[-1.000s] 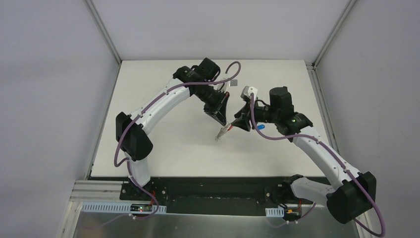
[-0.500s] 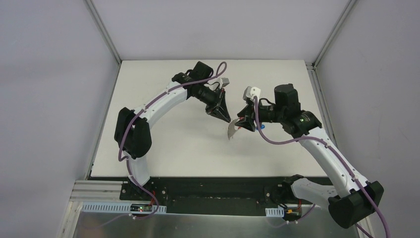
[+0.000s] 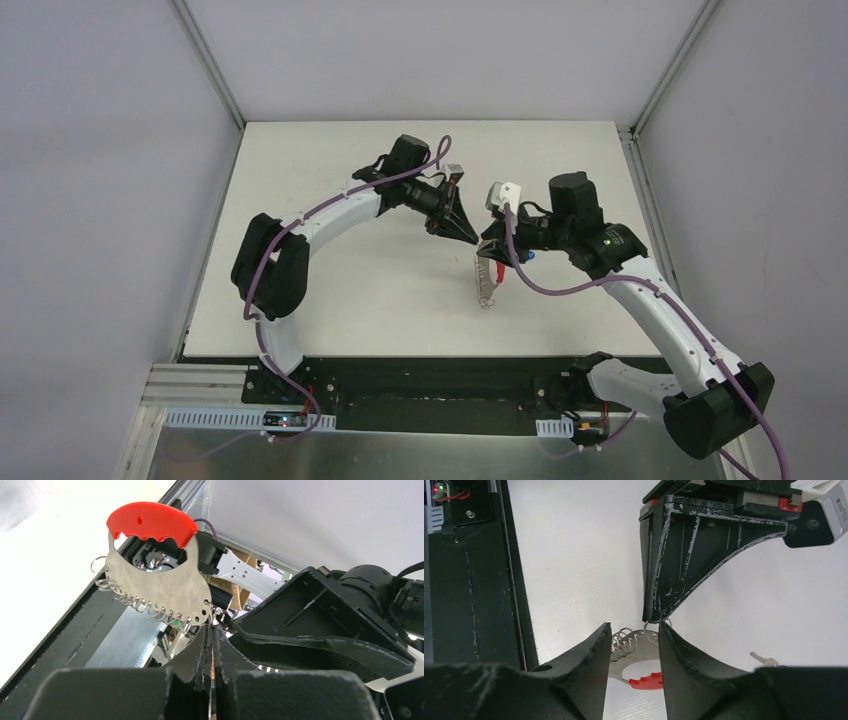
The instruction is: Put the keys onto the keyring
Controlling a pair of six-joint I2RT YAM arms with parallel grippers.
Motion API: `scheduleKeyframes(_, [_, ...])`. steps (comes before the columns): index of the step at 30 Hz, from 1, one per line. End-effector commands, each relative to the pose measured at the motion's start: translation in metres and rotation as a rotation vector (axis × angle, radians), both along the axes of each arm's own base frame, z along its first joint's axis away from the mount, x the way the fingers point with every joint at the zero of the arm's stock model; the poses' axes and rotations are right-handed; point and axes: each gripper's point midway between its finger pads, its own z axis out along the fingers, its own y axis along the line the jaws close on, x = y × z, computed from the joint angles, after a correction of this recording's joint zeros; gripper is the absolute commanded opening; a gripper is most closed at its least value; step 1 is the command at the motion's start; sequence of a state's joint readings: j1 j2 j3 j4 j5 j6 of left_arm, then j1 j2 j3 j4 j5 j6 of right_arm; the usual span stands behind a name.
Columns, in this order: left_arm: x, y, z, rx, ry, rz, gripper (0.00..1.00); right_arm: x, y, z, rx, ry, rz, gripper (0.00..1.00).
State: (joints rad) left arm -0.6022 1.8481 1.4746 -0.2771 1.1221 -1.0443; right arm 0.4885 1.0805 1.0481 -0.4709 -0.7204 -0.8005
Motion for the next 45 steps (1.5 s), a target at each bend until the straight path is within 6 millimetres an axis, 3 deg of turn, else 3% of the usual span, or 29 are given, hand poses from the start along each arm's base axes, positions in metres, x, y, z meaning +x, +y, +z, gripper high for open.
scheduleKeyframes(1, [0.0, -0.007, 0.025, -0.104, 0.025, -0.009, 0.0, 0.002, -0.002, 0.003, -0.027, -0.061, 0.014, 0.41])
scheduleKeyframes(9, [0.0, -0.007, 0.028, -0.117, 0.031, -0.004, 0.0, 0.007, -0.005, -0.004, -0.068, -0.088, -0.011, 0.36])
scheduleKeyframes(17, [-0.001, -0.007, 0.03, -0.125, 0.029, -0.001, 0.0, 0.026, -0.012, -0.011, -0.117, -0.159, -0.093, 0.32])
scheduleKeyframes(32, [0.0, -0.008, 0.033, -0.137, 0.028, -0.001, 0.0, 0.035, -0.014, -0.018, -0.16, -0.214, -0.129, 0.19])
scheduleKeyframes(40, [0.0, -0.008, 0.033, -0.143, 0.029, -0.003, 0.0, 0.042, -0.017, -0.014, -0.163, -0.254, -0.166, 0.0])
scheduleKeyframes(45, [0.0, -0.008, 0.032, -0.144, 0.028, -0.005, 0.0, 0.041, -0.019, -0.011, -0.159, -0.271, -0.17, 0.0])
